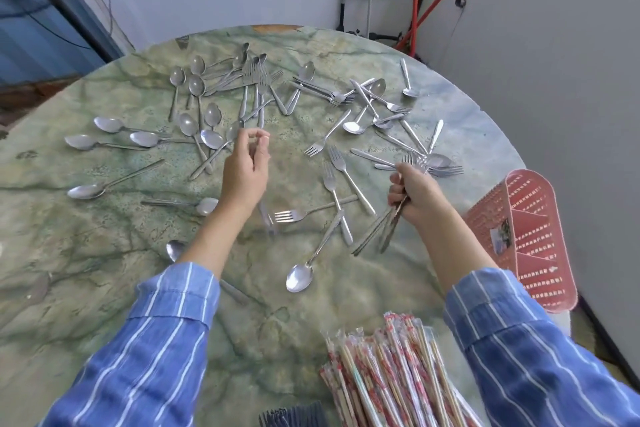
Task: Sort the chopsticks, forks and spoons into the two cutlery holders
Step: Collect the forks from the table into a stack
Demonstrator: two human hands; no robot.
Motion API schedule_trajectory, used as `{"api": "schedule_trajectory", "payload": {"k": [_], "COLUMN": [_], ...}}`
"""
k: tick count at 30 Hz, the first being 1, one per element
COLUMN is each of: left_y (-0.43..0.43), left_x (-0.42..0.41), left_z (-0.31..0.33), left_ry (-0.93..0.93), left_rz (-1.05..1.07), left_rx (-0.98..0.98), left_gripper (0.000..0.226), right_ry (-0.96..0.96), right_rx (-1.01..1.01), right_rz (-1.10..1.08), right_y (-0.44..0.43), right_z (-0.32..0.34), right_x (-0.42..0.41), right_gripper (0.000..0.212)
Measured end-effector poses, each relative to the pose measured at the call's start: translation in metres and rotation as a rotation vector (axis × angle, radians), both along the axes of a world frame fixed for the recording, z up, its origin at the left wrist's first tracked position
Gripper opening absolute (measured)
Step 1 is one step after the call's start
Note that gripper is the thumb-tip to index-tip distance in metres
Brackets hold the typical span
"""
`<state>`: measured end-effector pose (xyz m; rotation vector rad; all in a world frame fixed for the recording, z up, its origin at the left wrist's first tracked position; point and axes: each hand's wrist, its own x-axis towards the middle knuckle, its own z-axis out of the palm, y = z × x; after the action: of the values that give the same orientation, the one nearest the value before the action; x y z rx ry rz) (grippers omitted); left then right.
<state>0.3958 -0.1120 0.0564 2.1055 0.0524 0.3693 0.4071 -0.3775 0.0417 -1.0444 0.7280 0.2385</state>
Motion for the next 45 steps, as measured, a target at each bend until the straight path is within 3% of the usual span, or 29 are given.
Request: {"api": "schedule_trajectory", "payload": {"k": [6, 9, 12, 15, 21, 25, 28, 32, 35, 37, 40, 45], "left_y": [-0.037, -0.058, -0.076, -0.087, -0.089, -0.063, -0.039, -0.011, 0.008, 0.019, 0.029, 0.029], "left_x": [0.019, 0.032, 0.046, 0.057, 0.064, 0.056, 0.038, 0.008, -0.014, -0.028, -0.047, -0.079], "left_z": [-0.016, -0.040, -0.057, -0.070, -0.065, -0.043, -0.019, 0.001, 0.008, 0.010, 0.013, 0.002], "left_ry": [0.363, 0.462, 0.526, 0.559, 0.633, 0.648, 0.566, 0.314, 0.215, 0.162, 0.192, 0.354], "left_rz": [0.081, 0.098, 0.100, 0.104, 0.084, 0.045, 0.062, 0.229, 0.437, 0.548, 0.660, 0.647], "left_rx": [0.145, 0.160, 0.210, 0.302, 0.315, 0.142, 0.025, -0.223, -0.335, -0.509, -0.785, -0.909], "left_gripper": [0.025, 0.028, 0.045, 0.051, 0.035, 0.018, 0.018, 0.018, 0.023, 0.021, 0.031, 0.038], "right_ry": [0.103, 0.089, 0.016, -0.029, -0.072, -0.182, -0.262, -0.339, -0.412, -0.450, -0.468, -0.455], "right_rx": [-0.445, -0.710, -0.915, -0.999, -1.077, -0.955, -0.824, -1.001, -1.112, -1.198, -1.303, -1.190], "right_rz": [0.397, 0.589, 0.738, 0.787, 0.887, 0.913, 0.919, 1.155, 1.312, 1.366, 1.386, 1.495], "right_y": [0.016, 0.021, 0.024, 0.026, 0.028, 0.028, 0.035, 0.053, 0.065, 0.069, 0.072, 0.072], "right_z": [-0.014, -0.027, -0.036, -0.043, -0.050, -0.045, -0.036, -0.035, -0.042, -0.045, -0.044, -0.039], "right_x": [0.035, 0.046, 0.053, 0.059, 0.067, 0.067, 0.062, 0.051, 0.039, 0.032, 0.027, 0.024], "right_gripper": [0.028, 0.036, 0.036, 0.033, 0.037, 0.024, 0.014, 0.019, 0.024, 0.025, 0.021, 0.024]}}
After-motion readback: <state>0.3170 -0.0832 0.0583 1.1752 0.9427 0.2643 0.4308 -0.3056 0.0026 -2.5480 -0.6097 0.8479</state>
